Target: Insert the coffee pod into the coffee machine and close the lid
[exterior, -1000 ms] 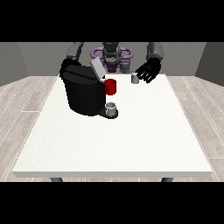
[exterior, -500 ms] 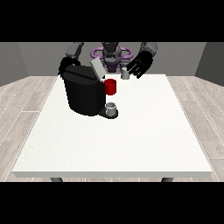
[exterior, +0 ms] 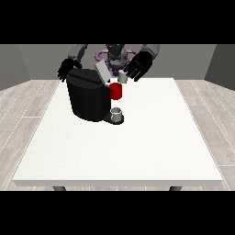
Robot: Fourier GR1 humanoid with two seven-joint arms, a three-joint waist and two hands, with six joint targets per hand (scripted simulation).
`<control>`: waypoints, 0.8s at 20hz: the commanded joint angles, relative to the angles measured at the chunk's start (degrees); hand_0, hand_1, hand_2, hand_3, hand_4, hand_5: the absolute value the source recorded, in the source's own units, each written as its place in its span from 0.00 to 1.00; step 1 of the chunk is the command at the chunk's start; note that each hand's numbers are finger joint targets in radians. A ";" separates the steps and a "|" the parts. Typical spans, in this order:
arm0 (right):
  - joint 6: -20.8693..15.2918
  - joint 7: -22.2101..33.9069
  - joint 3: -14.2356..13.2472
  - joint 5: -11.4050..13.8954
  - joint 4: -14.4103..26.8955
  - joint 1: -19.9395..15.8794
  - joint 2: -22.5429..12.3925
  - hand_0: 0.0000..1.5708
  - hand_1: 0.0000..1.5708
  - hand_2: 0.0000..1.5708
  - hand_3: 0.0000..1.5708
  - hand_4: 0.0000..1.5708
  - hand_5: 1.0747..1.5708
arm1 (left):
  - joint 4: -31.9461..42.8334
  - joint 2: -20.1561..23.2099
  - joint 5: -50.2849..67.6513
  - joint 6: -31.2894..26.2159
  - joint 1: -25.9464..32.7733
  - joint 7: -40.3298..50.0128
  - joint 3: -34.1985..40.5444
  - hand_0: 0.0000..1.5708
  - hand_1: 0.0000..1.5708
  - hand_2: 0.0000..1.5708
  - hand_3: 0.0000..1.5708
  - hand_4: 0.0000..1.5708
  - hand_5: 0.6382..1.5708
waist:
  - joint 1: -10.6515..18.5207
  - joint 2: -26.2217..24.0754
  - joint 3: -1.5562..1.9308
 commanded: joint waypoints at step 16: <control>-1.76 0.67 -2.57 -0.59 0.39 0.19 -0.92 0.00 0.00 0.00 0.00 0.33 1.00 | 0.56 -3.33 -1.95 -0.09 -0.49 0.20 -0.85 0.80 0.80 0.82 0.77 0.32 1.00 | 0.84 0.83 -0.01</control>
